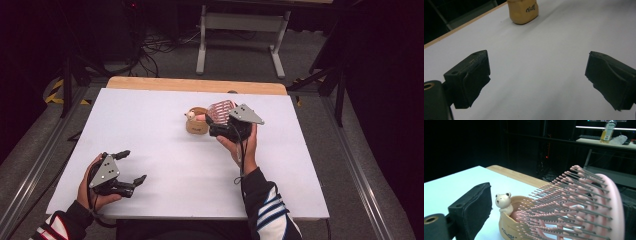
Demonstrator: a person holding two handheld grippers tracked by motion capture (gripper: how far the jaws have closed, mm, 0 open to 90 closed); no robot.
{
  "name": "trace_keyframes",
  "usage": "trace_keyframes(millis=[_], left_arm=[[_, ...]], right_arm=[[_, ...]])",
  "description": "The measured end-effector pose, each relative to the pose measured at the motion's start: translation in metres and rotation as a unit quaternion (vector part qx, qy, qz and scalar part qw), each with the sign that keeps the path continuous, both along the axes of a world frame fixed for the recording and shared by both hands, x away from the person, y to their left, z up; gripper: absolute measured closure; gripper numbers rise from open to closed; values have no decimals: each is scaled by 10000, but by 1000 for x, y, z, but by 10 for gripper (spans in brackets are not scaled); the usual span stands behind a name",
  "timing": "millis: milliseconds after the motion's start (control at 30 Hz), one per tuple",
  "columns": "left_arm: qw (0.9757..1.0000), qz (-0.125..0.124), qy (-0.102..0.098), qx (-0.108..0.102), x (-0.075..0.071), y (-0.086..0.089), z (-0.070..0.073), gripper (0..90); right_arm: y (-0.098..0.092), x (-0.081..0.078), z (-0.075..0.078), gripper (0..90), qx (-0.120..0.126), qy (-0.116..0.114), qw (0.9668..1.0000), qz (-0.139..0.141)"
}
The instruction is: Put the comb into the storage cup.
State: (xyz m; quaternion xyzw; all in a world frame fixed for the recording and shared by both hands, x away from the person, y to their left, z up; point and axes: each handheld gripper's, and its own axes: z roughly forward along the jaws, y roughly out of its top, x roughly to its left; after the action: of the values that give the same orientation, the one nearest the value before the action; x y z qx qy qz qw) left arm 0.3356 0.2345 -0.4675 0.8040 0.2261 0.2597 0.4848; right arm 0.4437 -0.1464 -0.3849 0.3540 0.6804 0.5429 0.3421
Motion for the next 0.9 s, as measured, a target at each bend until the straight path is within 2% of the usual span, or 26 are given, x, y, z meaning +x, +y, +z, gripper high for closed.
trace_keyframes(millis=[267, 533, 667, 900], left_arm=[[10000, -12, 6, -12, 0, 2, 0, 70], [10000, -51, 16, 26, 0, 1, 0, 71], [10000, -86, -8, 34, -2, 0, 1, 72], [10000, -50, -18, 24, -2, 1, 2, 70]], right_arm=[[-6, 2, 0, 67, 90, 19, 10000, 1], [-6, 3, -2, 64, 57, 29, 10000, -75], [-8, 3, -2, 50, 166, 21, 9998, -69], [-6, 1, 0, 41, 82, -44, 9999, -113]])
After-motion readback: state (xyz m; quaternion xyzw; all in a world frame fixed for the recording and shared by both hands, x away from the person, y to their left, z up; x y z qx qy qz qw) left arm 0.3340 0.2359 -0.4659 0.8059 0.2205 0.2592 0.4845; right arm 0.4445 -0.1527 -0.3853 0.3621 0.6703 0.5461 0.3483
